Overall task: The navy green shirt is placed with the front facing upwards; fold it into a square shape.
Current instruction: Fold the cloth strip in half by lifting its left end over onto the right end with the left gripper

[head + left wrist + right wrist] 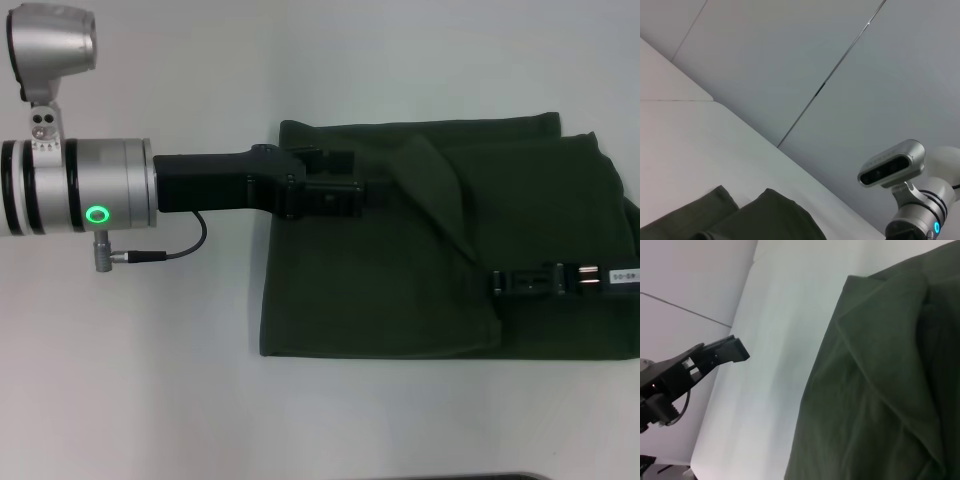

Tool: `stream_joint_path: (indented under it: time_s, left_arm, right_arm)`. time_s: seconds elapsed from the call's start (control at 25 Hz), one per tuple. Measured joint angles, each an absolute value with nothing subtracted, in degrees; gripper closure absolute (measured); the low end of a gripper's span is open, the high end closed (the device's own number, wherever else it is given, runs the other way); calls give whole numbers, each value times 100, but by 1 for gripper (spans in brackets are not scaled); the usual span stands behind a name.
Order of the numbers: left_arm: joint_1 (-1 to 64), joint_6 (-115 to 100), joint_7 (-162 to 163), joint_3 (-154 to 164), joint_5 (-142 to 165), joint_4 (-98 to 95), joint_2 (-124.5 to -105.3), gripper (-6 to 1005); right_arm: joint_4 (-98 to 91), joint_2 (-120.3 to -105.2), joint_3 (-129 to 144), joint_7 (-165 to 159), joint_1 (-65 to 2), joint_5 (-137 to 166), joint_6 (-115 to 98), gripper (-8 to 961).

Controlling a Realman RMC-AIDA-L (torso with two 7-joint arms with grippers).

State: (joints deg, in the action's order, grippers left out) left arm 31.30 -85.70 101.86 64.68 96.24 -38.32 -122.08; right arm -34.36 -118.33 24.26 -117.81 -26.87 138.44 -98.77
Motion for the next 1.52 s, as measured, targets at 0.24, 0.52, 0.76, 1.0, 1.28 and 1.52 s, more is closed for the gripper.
stream_joint_path:
  time_s: [0.24, 0.52, 0.76, 1.0, 1.28, 1.52]
  left_arm:
    - [3121, -8586, 10183, 6462, 9624, -3832, -12208, 82]
    - [3122, -8574, 10180, 6459, 9624, -3832, -12204, 82]
    - [3133, -8570, 10172, 6459, 9624, -3832, -12200, 82]
    - [3141, -8569, 10169, 6451, 9624, -3832, -12203, 82]
    - [3164, -8569, 10178, 6451, 9624, -3832, -12208, 82]
    - [3164, -8573, 10181, 6371, 9624, -3832, -12201, 82]
  right_arm:
    - [-3238, -11866, 2524, -11863, -2798, 13842, -9703, 55]
    - [-3088, -11897, 2595, -11911, -2840, 13832, -9613, 54]
    - [-3124, -11824, 2481, -11928, -2679, 13792, -9656, 54]
    - [-3135, -11784, 2424, -11927, -2546, 13790, -9789, 54]
    - [-3058, -11797, 2425, -11925, -2552, 13790, -9868, 65]
    - [-2966, -11812, 2446, -11984, -2632, 13790, -9817, 85]
